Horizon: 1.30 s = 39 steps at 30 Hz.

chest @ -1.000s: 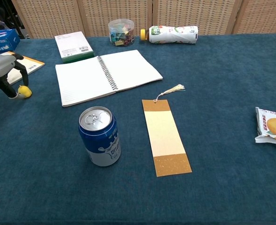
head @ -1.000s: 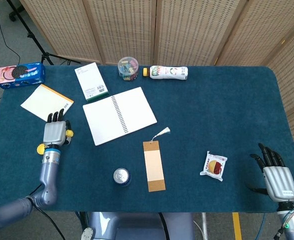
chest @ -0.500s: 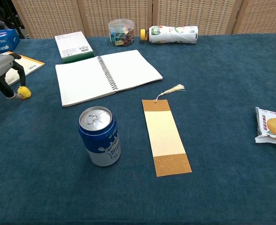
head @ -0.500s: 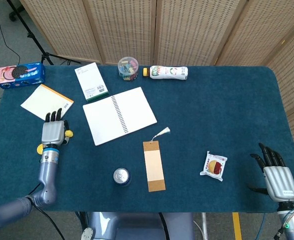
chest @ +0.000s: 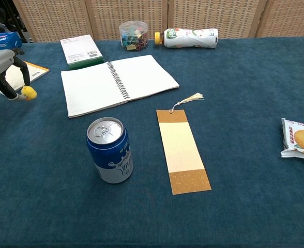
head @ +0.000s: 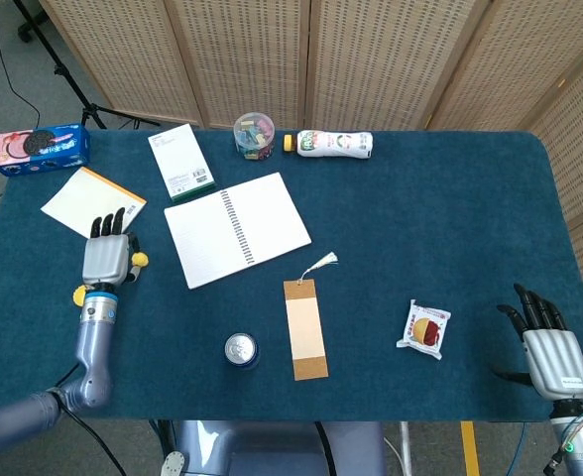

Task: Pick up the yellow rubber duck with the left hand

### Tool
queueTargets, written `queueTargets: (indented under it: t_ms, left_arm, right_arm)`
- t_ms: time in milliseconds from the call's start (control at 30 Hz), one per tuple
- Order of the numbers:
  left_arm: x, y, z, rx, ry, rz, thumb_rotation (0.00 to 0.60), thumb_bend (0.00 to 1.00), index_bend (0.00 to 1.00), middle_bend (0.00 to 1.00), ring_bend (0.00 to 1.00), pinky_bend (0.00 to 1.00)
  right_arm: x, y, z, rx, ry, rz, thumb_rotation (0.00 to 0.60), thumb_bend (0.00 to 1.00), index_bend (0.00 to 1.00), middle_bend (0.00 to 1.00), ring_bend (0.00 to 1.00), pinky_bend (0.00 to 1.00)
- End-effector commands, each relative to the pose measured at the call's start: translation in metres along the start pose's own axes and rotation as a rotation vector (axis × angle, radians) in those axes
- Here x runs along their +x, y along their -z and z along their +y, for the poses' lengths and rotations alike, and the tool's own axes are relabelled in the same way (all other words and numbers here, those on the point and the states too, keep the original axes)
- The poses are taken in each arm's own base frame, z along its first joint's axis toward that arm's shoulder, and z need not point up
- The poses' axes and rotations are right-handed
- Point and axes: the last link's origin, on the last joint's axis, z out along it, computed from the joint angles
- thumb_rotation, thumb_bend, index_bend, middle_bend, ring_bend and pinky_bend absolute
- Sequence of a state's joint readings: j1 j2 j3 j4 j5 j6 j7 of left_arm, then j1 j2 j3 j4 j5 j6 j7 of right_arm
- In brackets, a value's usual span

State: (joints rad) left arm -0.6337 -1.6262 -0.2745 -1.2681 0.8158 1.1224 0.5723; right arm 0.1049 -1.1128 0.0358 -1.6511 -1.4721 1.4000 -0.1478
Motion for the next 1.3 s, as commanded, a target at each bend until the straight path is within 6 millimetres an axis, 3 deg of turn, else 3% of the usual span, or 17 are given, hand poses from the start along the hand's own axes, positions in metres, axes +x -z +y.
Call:
queueTargets:
  t_ms: [33, 167, 333, 667, 933, 1300]
  left_arm:
    - [0.015, 0.012, 0.002, -0.029, -0.005, 0.029, 0.600, 0.33, 0.60, 0.00, 0.00, 0.00]
    - [0.023, 0.040, -0.001, -0.080, 0.032, -0.010, 0.600, 0.33, 0.60, 0.00, 0.00, 0.00]
    - [0.035, 0.060, -0.023, -0.083, 0.003, -0.014, 0.600, 0.33, 0.60, 0.00, 0.00, 0.00]
    - [0.051, 0.081, -0.071, -0.040, -0.030, 0.004, 0.600, 0.33, 0.62, 0.00, 0.00, 0.00]
    - [0.041, 0.087, -0.096, -0.012, -0.059, -0.026, 0.600, 0.33, 0.62, 0.00, 0.00, 0.00]
    - [0.023, 0.080, -0.114, 0.039, -0.073, -0.059, 0.600, 0.33, 0.62, 0.00, 0.00, 0.00]
  right_arm:
    - [0.000, 0.000, 0.000, -0.003, 0.001, -0.002, 0.600, 0.00, 0.20, 0.00, 0.00, 0.09]
    - [0.001, 0.000, 0.001, -0.005, 0.001, 0.005, 0.600, 0.00, 0.20, 0.00, 0.00, 0.09]
    - [0.001, 0.001, 0.001, -0.011, 0.007, 0.003, 0.600, 0.00, 0.20, 0.00, 0.00, 0.09]
    - [-0.001, 0.001, 0.005, -0.039, 0.017, -0.006, 0.600, 0.00, 0.20, 0.00, 0.00, 0.09]
    - [-0.002, 0.002, 0.004, -0.041, 0.020, -0.007, 0.600, 0.00, 0.20, 0.00, 0.00, 0.09]
    - [-0.002, 0.002, 0.004, -0.038, 0.019, -0.009, 0.600, 0.00, 0.20, 0.00, 0.00, 0.09]
